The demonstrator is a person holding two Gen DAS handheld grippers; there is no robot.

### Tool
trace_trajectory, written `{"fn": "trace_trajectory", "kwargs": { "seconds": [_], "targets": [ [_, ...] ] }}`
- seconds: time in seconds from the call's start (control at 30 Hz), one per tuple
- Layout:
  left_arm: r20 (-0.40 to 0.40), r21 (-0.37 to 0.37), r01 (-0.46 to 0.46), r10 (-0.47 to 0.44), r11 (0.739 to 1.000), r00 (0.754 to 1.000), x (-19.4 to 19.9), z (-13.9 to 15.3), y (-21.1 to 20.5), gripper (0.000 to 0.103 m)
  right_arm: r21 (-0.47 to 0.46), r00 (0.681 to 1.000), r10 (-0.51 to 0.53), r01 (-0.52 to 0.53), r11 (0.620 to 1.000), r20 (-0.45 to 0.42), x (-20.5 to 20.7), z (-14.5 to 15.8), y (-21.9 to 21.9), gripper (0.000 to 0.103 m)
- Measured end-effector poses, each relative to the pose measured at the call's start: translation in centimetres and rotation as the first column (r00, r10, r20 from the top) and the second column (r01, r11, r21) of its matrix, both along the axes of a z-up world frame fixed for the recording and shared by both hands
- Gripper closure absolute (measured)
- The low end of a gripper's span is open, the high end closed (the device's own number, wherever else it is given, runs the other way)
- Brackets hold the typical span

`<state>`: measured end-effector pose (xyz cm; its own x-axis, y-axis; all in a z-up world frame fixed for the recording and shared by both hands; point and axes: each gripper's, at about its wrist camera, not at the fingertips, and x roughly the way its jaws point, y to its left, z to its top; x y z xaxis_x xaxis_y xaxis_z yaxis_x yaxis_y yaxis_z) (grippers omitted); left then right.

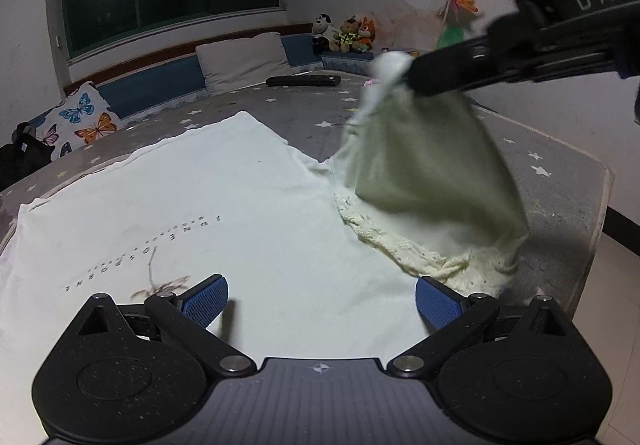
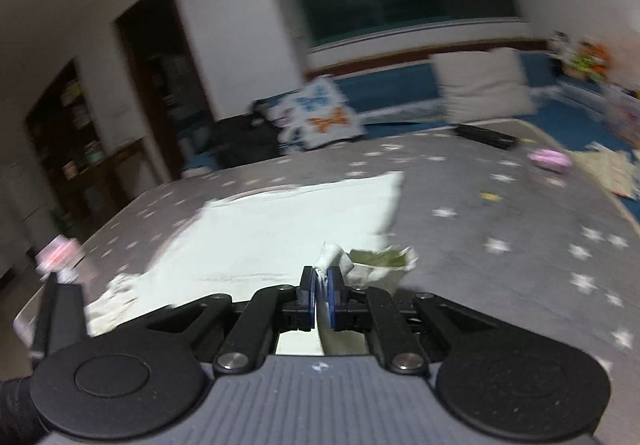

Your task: Fold clothes

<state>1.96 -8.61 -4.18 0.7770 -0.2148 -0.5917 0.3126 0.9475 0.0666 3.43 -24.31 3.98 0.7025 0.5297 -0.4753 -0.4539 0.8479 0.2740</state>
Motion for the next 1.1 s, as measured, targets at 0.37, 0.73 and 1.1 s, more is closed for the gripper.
{"fn": "trace_trajectory", "kwargs": {
  "seconds": [0.37,0.73,1.1],
  "targets": [
    [0.007,0.002,-0.073,0.073,0.997,0.997,-1.7,0.9,3.3,0.001,-0.052,0.972,0.224,-0.228,0.972,-0.075,0.1,-2.9,5.5,0.090],
    [0.039,-0.014,-0.057,0.058,0.998,0.998,-2.2,2.5,3.3,0.001,-0.192,0.986,0.043,-0.074,0.979,-0.164,-0.4,-6.3,-0.7,0.090],
    [0.048,-0.073,0.018,-0.015,0.997,0.999,-1.4,3.1,2.1,0.047,-0.192,0.995,0.082,-0.093,0.977,-0.063,3.0,-4.2,0.7,0.090]
  ]
}}
